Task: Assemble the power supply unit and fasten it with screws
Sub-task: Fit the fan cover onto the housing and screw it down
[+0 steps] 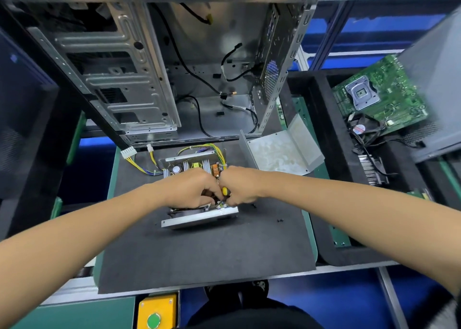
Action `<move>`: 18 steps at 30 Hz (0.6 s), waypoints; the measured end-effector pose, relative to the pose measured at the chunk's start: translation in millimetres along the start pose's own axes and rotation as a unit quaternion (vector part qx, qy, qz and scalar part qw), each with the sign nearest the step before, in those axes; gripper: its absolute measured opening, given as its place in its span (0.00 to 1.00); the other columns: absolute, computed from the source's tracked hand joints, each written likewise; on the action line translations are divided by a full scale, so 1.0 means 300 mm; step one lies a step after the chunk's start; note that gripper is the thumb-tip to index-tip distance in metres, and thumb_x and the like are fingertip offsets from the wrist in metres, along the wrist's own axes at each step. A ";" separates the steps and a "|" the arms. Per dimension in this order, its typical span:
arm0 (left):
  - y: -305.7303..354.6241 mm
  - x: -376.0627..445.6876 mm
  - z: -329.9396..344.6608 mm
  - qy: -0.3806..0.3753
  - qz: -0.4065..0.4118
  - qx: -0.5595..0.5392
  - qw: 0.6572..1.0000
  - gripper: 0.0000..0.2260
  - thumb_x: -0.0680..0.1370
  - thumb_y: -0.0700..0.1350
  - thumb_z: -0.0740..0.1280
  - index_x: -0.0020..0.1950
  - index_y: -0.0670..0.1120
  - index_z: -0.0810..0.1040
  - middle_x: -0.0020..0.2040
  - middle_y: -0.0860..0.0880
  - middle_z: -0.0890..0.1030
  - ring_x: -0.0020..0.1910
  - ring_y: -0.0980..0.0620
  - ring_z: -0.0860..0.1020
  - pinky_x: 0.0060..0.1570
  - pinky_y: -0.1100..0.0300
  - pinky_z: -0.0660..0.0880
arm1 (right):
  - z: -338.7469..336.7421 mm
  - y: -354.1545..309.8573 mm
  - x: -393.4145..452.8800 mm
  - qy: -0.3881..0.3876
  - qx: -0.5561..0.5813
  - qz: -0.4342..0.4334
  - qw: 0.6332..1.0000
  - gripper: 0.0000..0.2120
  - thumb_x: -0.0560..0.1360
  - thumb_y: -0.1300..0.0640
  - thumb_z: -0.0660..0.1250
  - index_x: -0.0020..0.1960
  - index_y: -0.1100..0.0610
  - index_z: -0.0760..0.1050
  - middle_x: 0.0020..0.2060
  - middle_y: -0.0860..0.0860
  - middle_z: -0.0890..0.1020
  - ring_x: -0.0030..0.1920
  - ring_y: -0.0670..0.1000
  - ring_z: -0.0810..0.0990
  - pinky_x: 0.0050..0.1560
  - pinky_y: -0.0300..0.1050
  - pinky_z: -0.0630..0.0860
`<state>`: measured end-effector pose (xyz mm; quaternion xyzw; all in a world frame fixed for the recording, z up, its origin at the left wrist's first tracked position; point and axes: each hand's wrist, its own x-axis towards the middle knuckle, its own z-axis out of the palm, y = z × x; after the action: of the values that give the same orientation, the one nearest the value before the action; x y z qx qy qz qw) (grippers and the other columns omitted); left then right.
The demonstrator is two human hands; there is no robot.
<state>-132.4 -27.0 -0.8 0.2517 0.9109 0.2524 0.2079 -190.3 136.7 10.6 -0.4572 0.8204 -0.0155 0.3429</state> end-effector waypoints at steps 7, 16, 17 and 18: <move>-0.029 -0.052 -0.022 0.066 0.149 0.151 0.975 0.04 0.72 0.36 0.72 0.38 0.41 0.80 0.38 0.45 0.79 0.40 0.43 0.76 0.40 0.52 0.73 | 0.008 0.009 0.001 0.009 -0.022 -0.017 1.000 0.09 0.72 0.59 0.68 0.36 0.62 0.72 0.28 0.56 0.71 0.32 0.57 0.68 0.30 0.44 0.65; -0.040 -0.008 -0.038 0.166 0.090 0.206 0.960 0.02 0.70 0.40 0.67 0.39 0.45 0.80 0.49 0.48 0.78 0.50 0.47 0.72 0.49 0.53 0.63 | 0.025 0.061 0.022 0.032 -0.022 -0.060 0.997 0.13 0.74 0.57 0.67 0.33 0.58 0.68 0.29 0.57 0.75 0.33 0.59 0.72 0.28 0.45 0.63; -0.042 -0.004 -0.039 0.165 0.080 0.204 0.962 0.02 0.69 0.39 0.69 0.39 0.45 0.80 0.50 0.48 0.78 0.52 0.48 0.72 0.51 0.53 0.62 | 0.026 0.062 0.022 0.042 -0.017 -0.061 0.997 0.15 0.74 0.56 0.67 0.32 0.57 0.66 0.28 0.55 0.72 0.33 0.58 0.71 0.28 0.46 0.61; -0.044 -0.001 -0.038 0.165 0.071 0.205 0.962 0.03 0.68 0.39 0.69 0.39 0.45 0.80 0.50 0.49 0.78 0.53 0.48 0.72 0.52 0.54 0.61 | 0.026 0.062 0.023 0.051 -0.011 -0.060 0.997 0.15 0.74 0.56 0.66 0.32 0.57 0.65 0.28 0.54 0.70 0.32 0.57 0.69 0.28 0.46 0.61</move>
<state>-142.8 -41.1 0.8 0.3083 0.9444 0.1126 -0.0196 -201.7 144.6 -5.4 -0.5075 0.8084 -0.0507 0.2940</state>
